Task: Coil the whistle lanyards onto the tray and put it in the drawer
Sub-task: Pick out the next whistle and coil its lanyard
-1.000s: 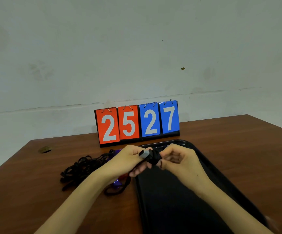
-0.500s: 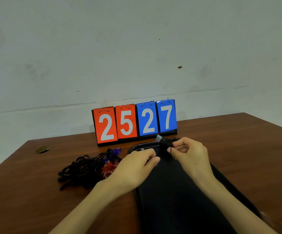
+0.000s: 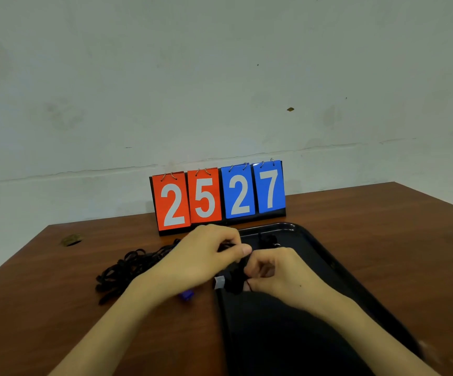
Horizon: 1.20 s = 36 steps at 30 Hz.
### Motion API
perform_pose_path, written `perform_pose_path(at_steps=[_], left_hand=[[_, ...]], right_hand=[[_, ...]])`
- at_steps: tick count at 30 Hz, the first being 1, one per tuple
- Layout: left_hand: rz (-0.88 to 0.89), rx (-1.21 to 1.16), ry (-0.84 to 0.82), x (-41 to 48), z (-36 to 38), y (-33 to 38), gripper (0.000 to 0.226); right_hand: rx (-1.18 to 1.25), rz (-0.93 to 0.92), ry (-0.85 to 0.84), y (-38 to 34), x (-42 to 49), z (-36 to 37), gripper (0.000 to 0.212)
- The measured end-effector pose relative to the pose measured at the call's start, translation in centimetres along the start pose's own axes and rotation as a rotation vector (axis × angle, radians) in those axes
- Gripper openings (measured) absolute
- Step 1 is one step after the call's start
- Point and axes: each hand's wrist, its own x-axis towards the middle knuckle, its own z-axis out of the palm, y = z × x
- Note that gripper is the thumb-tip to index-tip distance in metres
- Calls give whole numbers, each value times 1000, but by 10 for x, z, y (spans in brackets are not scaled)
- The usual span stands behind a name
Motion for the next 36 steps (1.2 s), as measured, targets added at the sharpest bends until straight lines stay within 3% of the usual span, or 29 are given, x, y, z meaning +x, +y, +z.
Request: perform_pose_path(at_steps=[6, 11, 15, 18, 23, 26, 32, 36], left_hand=[[-153, -378, -51, 5, -2, -20, 30], [-262, -576, -164, 4, 12, -18, 32], [-273, -603, -100, 5, 16, -11, 28], [-257, -483, -37, 7, 17, -9, 26], [-183, -162, 50, 5, 16, -5, 23], [-135, 41, 60, 1, 16, 1, 20], [-43, 283, 110, -4, 9, 12, 17], [2, 326, 54, -3, 2, 8, 14]], right_hand=[[388, -34, -91, -8, -1, -8, 19], [646, 13, -27, -8, -1, -14, 10], [1007, 127, 92, -6, 0, -18, 7], [1096, 201, 195, -1, 3, -19, 7], [997, 328, 333, 4, 6, -17, 8], [814, 358, 370, 4, 7, -14, 8], [212, 195, 371, 3, 2, -4, 11], [17, 96, 217, 2, 1, 2, 10]])
